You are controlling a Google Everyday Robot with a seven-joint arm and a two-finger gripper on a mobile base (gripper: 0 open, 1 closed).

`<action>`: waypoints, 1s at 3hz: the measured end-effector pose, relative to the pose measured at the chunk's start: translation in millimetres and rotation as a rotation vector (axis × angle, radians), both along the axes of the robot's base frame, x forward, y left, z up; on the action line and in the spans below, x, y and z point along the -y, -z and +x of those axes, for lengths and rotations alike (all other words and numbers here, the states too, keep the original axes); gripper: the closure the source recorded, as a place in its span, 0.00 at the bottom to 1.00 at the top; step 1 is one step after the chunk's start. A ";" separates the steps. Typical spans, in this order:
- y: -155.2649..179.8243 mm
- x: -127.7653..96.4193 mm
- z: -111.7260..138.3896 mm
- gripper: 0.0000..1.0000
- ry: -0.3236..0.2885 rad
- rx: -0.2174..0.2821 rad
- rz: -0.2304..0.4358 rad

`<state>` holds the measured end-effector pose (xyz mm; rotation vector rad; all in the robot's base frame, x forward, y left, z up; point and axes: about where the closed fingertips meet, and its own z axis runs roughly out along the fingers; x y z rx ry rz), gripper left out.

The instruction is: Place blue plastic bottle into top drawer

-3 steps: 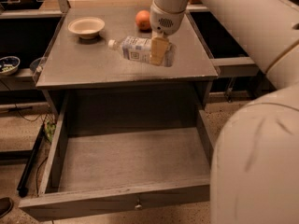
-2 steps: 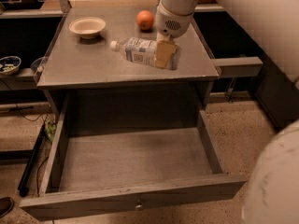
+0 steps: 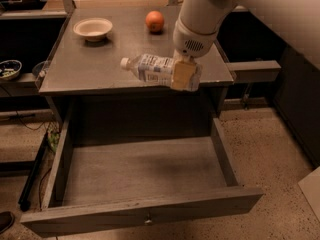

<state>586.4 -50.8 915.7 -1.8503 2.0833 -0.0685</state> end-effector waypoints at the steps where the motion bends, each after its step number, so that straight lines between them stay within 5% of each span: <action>1: 13.0 -1.0 -16.7 1.00 -0.009 0.022 -0.063; 2: 53.4 -1.8 -8.7 1.00 0.000 0.013 -0.110; 3: 53.1 -1.9 -8.4 1.00 0.000 0.014 -0.109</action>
Offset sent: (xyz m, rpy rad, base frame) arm -0.0242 0.0000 -0.0525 -0.1377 -0.0233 0.0080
